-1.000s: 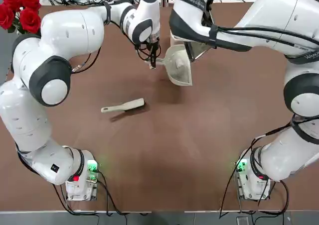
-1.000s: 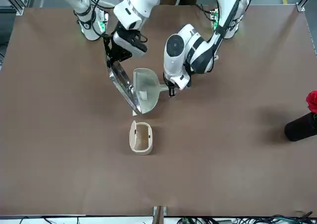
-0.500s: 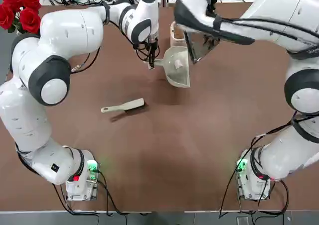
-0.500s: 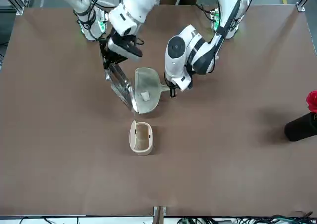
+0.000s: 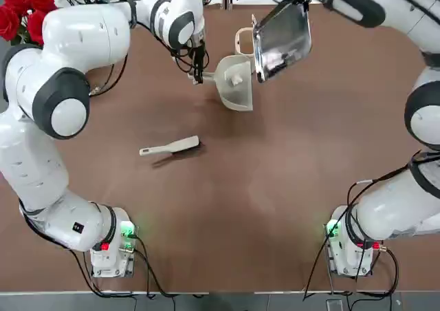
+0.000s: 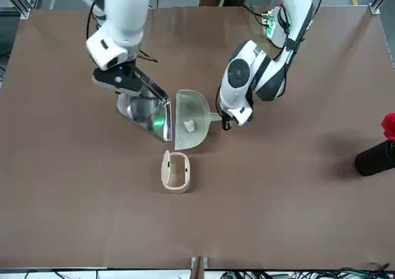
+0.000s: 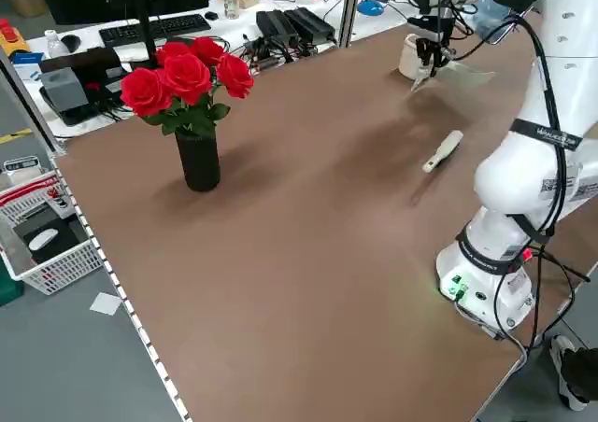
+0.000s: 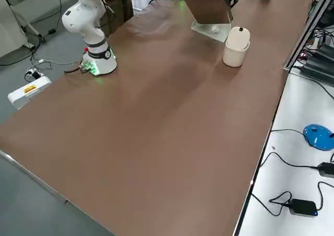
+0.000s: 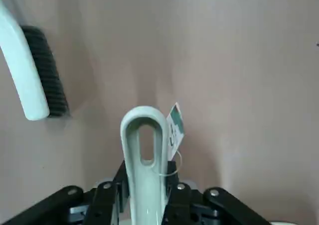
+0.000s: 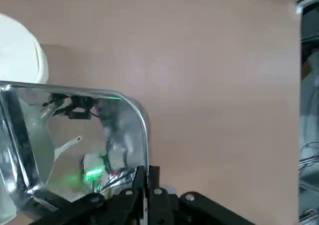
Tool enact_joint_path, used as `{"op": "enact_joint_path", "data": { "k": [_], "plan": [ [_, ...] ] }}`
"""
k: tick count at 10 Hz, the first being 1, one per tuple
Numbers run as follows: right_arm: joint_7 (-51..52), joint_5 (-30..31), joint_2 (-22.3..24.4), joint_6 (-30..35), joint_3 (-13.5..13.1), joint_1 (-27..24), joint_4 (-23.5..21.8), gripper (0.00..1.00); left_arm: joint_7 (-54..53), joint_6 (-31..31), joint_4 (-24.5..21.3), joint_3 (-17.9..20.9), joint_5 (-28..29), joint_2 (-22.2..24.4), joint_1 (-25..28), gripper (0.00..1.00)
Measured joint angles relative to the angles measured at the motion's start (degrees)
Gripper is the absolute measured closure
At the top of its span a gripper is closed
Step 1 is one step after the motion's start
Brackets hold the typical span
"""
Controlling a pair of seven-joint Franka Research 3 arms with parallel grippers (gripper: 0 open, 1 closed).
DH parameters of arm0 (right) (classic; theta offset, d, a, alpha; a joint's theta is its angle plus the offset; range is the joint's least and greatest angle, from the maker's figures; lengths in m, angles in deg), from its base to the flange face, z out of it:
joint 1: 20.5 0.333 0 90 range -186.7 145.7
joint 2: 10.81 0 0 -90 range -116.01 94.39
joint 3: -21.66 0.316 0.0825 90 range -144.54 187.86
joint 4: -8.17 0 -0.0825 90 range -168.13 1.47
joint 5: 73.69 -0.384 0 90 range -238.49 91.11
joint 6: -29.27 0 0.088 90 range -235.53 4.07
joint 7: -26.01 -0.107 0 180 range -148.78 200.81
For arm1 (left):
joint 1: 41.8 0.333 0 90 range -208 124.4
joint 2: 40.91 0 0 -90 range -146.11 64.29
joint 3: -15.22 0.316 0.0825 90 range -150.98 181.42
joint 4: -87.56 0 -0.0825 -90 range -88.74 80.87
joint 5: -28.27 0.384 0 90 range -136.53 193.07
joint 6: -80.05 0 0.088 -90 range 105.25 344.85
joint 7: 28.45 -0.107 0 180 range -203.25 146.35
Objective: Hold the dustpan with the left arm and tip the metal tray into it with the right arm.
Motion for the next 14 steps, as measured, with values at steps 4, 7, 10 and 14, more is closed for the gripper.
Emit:
{"op": "enact_joint_path", "data": {
  "k": [4,7,10,14],
  "plan": [
    [10.45,-17.3,4.94,-4.78,-18.59,-0.85,-2.02,0.96,-5.61,-1.92,-1.35,-0.2,-0.52,2.55,1.96,0.67],
    [22.95,-27.97,8.6,-11.29,-33.59,-1.12,-11.42,0.96,-9.7,-5.34,-1.4,-0.29,-0.55,3.89,4.53,0.67],
    [36.89,-34.94,9.23,-16.58,-45.42,-1.4,-21.38,0.96,-10.82,-5.52,-1.14,-0.38,-0.56,5.28,7.98,0.67],
    [50.22,-42.01,6.89,-25.22,-53.14,-1.6,-34.56,0.96,-13.23,-5.46,2.81,-0.23,-0.57,6.03,10.85,0.67]
  ]
}}
